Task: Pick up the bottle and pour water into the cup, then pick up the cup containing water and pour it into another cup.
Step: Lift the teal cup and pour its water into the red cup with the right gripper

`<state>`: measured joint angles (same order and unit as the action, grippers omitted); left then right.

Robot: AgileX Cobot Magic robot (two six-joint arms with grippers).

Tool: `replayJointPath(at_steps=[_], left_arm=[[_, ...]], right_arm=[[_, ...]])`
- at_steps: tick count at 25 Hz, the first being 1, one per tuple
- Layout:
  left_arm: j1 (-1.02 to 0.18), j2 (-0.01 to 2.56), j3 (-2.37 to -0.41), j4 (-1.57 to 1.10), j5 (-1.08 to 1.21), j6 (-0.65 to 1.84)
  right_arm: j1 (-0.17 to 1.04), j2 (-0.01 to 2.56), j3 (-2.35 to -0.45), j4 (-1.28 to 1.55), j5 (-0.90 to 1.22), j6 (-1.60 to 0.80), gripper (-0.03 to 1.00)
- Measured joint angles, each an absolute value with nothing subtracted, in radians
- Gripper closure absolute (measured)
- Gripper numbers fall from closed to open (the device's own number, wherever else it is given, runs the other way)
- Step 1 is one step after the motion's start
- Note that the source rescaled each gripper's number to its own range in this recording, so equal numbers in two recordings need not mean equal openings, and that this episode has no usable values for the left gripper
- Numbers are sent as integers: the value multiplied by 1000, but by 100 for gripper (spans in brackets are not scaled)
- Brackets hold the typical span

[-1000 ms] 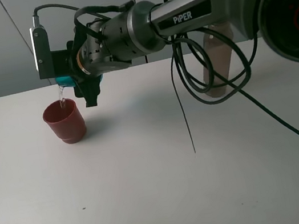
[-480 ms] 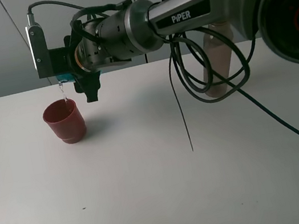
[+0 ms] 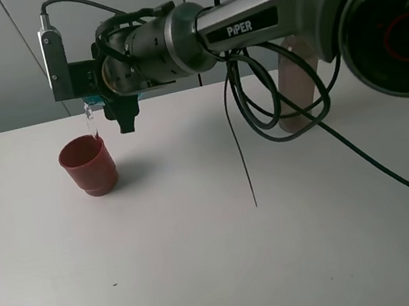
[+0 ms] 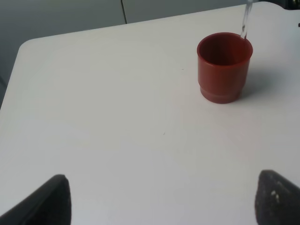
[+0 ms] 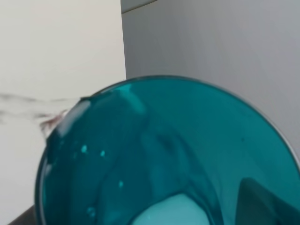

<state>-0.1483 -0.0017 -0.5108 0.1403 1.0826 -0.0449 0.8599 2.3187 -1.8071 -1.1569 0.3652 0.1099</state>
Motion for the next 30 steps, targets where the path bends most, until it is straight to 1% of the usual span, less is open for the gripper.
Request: replayJointPath(at_steps=[4, 15, 30], left_arm=[[-148, -2, -511, 140, 1083, -45], [-148, -2, -511, 140, 1083, -43], [-148, -2, -511, 140, 1083, -43]], right_arm=[[874, 2329, -1809, -1174, 375, 114, 82], [899, 2348, -1817, -1365, 411, 228, 82], [911, 2358, -1817, -1450, 443, 242, 82]])
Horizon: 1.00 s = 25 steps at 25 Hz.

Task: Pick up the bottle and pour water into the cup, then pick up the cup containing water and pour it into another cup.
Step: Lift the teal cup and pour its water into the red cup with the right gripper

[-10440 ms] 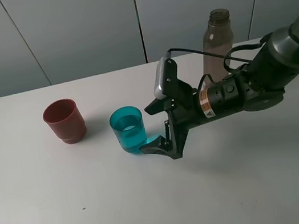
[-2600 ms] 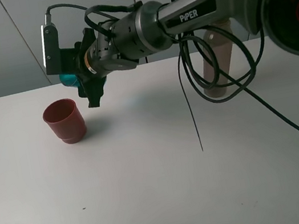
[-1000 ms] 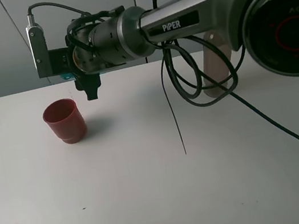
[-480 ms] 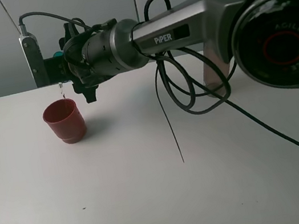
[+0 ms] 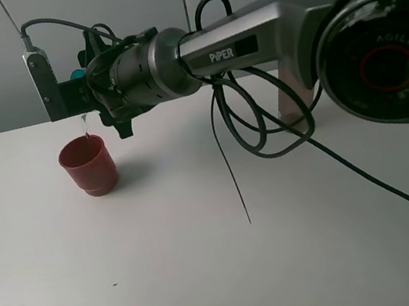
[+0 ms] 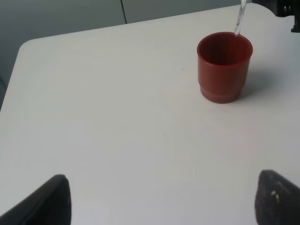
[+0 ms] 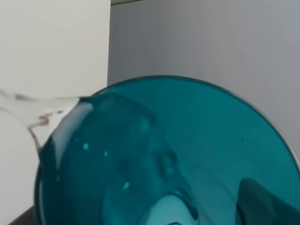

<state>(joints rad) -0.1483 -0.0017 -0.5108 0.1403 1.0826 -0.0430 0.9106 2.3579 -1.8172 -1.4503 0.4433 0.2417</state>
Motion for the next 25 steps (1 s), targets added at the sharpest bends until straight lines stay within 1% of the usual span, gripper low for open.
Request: replayJointPath(at_steps=[25], left_arm=[[-148, -2, -511, 140, 1083, -45]], right_arm=[[949, 2358, -1817, -1642, 504, 242, 82]])
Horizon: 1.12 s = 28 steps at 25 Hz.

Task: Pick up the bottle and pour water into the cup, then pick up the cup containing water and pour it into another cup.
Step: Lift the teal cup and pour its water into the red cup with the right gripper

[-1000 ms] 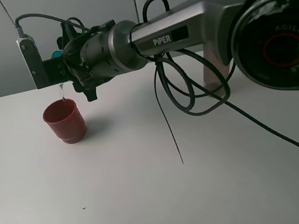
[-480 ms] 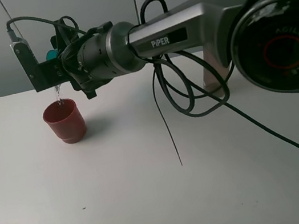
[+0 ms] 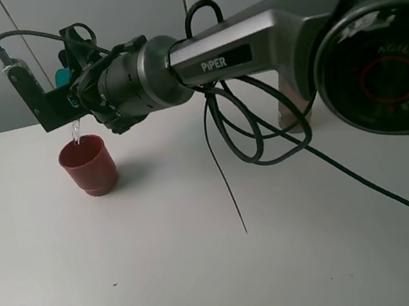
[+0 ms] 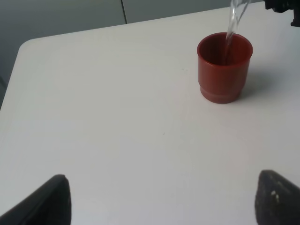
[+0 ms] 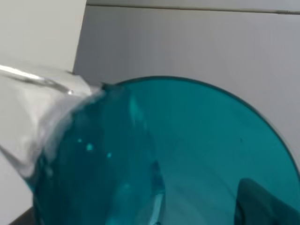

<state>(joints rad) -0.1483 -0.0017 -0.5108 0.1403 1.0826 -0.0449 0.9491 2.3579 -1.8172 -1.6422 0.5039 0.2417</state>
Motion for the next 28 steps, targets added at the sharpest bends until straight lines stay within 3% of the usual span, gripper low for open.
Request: replayJointPath(at_steps=[28], left_arm=[[-148, -2, -511, 140, 1083, -45]], right_arm=[[955, 2358, -1817, -1731, 547, 188, 82]])
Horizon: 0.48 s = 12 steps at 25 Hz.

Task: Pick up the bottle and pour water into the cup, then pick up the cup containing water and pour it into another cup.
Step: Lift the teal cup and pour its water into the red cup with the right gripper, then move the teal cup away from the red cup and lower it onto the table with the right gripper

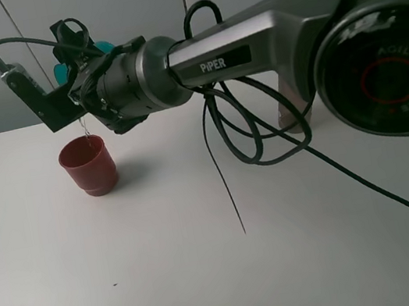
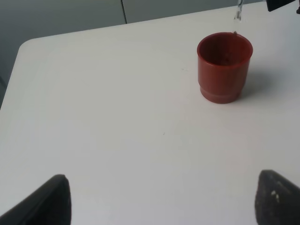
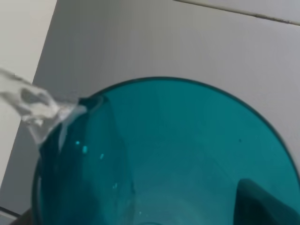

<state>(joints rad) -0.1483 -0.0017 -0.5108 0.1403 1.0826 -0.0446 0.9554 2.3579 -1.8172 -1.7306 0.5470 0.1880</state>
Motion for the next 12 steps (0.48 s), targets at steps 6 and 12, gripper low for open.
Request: replayJointPath(at_steps=[6, 12], left_arm=[[-148, -2, -511, 140, 1083, -45], [-148, -2, -511, 140, 1083, -45]], right_arm=[[975, 2358, -1817, -1731, 559, 153, 82], [978, 2358, -1817, -1731, 557, 128, 82]])
